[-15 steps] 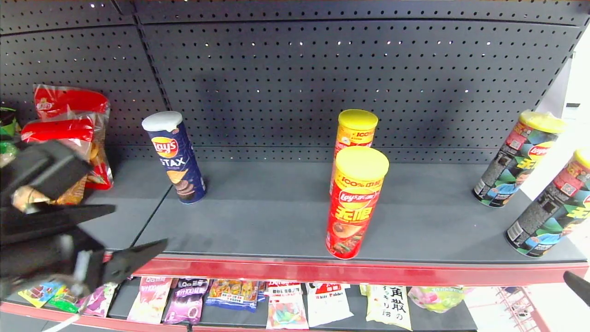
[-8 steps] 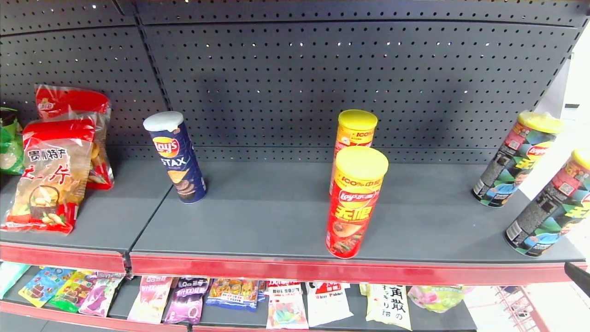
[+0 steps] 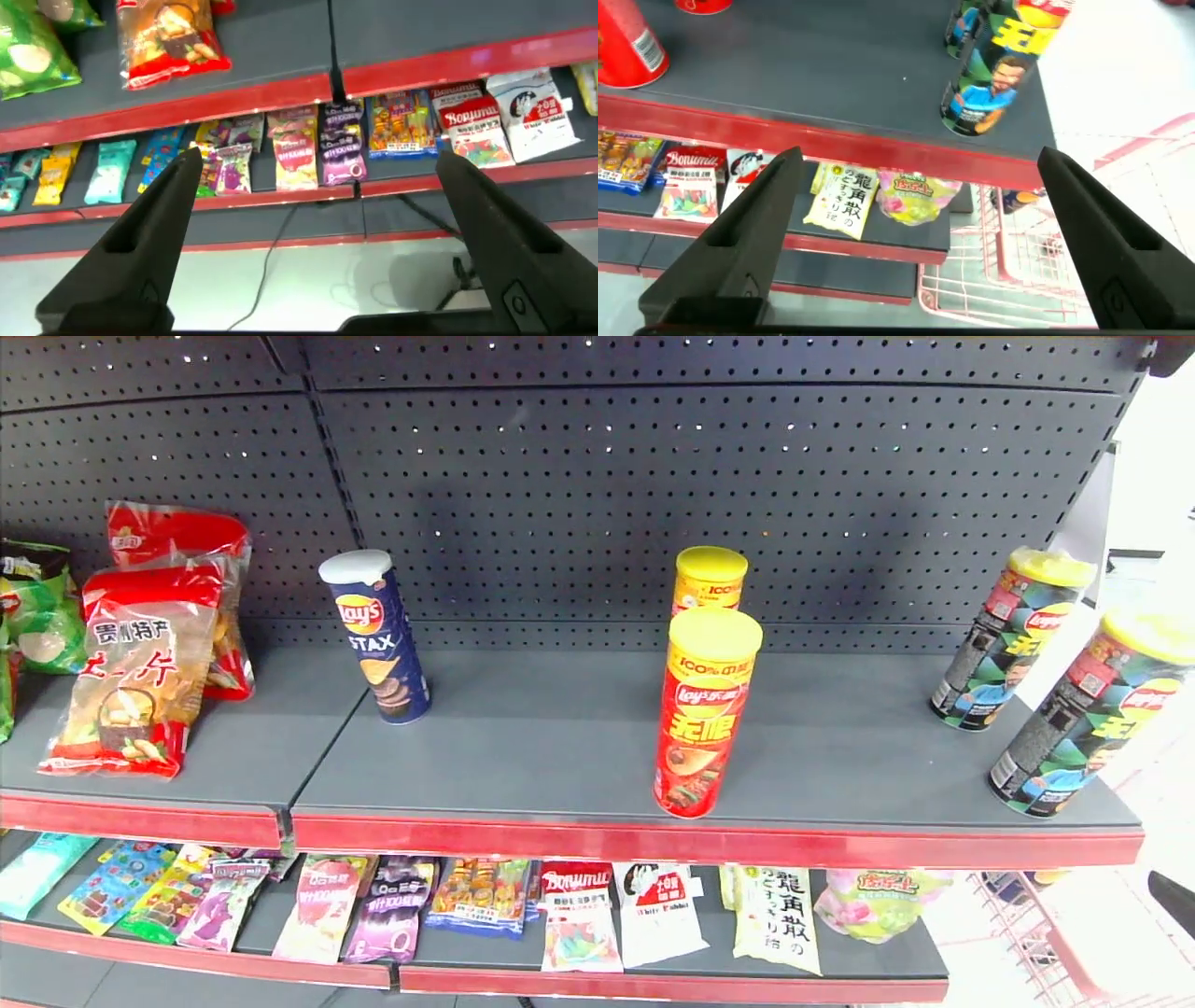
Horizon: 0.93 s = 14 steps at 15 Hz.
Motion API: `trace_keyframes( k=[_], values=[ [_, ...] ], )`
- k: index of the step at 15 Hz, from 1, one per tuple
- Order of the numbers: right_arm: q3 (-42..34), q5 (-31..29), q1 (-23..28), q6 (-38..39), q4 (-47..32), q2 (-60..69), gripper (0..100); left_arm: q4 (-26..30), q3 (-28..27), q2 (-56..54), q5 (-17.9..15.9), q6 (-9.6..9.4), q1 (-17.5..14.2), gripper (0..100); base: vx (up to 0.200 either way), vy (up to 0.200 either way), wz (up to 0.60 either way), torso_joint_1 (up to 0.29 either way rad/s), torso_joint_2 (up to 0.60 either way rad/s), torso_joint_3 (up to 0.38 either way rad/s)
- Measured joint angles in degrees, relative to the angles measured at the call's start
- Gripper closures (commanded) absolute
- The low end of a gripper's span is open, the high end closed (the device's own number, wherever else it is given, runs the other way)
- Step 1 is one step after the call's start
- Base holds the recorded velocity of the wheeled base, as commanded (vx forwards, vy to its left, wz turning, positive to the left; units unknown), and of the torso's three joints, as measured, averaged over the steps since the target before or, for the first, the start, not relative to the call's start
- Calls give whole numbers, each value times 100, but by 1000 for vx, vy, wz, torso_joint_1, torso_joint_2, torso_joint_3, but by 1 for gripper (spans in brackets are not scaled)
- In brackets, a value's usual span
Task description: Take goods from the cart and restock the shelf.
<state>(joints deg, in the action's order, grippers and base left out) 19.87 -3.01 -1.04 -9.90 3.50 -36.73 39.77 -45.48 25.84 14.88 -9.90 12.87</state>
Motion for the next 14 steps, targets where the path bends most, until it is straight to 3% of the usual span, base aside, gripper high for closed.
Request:
trace_keyframes(
  k=[4, 9, 14],
  values=[
    [-13, 15, -6, -88, 2, -9, 0, -394, 312, -284, -72, -83, 24, 0, 0, 0, 0, 0, 0, 0],
    [-107, 28, -11, -110, 5, 18, 0, -419, 699, -824, -339, -492, 40, 0, 0, 0, 0, 0, 0, 0],
    [-163, 28, -17, -112, 20, 43, 0, -666, 905, -1008, 41, -783, 2, 0, 0, 0, 0, 0, 0, 0]
  ],
)
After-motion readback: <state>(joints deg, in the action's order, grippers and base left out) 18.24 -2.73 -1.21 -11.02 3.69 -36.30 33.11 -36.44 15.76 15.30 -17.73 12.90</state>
